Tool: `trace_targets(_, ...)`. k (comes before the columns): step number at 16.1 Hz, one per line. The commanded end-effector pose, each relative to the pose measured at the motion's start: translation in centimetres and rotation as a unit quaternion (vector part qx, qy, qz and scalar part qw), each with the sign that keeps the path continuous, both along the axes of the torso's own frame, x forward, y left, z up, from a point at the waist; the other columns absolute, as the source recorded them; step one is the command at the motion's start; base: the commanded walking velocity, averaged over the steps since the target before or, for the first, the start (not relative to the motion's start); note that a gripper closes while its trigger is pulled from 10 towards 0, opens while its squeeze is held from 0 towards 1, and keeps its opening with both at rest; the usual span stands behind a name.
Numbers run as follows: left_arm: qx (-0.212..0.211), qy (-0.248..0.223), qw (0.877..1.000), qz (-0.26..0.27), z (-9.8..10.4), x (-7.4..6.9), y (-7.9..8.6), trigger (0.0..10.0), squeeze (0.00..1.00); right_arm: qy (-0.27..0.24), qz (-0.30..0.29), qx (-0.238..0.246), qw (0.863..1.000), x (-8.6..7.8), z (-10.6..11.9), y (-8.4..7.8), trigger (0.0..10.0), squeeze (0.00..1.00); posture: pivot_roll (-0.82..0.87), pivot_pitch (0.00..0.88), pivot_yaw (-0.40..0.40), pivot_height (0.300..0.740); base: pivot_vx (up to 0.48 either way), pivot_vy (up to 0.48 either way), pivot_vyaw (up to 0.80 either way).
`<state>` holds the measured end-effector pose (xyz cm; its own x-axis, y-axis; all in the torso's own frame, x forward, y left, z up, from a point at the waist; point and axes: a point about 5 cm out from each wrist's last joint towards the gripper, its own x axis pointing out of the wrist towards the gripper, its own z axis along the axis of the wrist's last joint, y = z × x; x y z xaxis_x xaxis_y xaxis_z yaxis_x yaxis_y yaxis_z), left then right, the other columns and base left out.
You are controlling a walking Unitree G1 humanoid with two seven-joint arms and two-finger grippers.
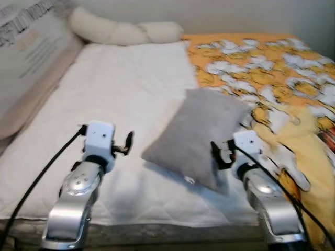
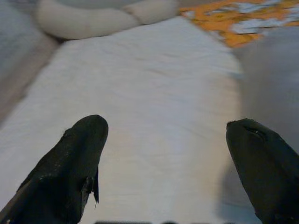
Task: Clean up the room
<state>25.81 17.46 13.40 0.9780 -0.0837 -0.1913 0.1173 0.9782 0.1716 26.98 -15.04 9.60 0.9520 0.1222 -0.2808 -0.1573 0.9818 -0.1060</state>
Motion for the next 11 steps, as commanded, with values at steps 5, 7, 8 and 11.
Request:
trace_targets(5,0.006,0.000,1.000,-0.003,0.1,0.0,-0.3,10.0,0.00,-0.008,-0.019,0.008,1.000,0.0,0.5,-1.2,10.0,0.00,0.02,0.000,0.033,0.740,0.050,0.000,0.00)
trace_targets(7,0.010,0.005,1.000,-0.007,0.1,-0.1,-0.4,10.0,0.00,-0.003,-0.025,0.019,0.999,-0.2,0.4,-1.4,10.0,0.00,0.02,0.000,0.035,0.740,0.000,0.000,0.00)
trace_targets(8,0.007,0.008,1.000,-0.011,0.0,-0.2,-0.6,10.0,0.00,0.000,-0.034,0.032,0.999,-0.3,0.5,-1.6,10.0,0.00,0.02,0.000,0.036,0.740,0.000,0.000,0.00)
trace_targets(11,0.001,0.006,1.000,-0.024,0.0,-0.4,-1.0,10.0,0.00,0.019,-0.049,0.040,0.998,0.0,0.8,-2.3,10.0,0.83,0.04,0.000,0.027,0.740,0.000,0.000,0.00)
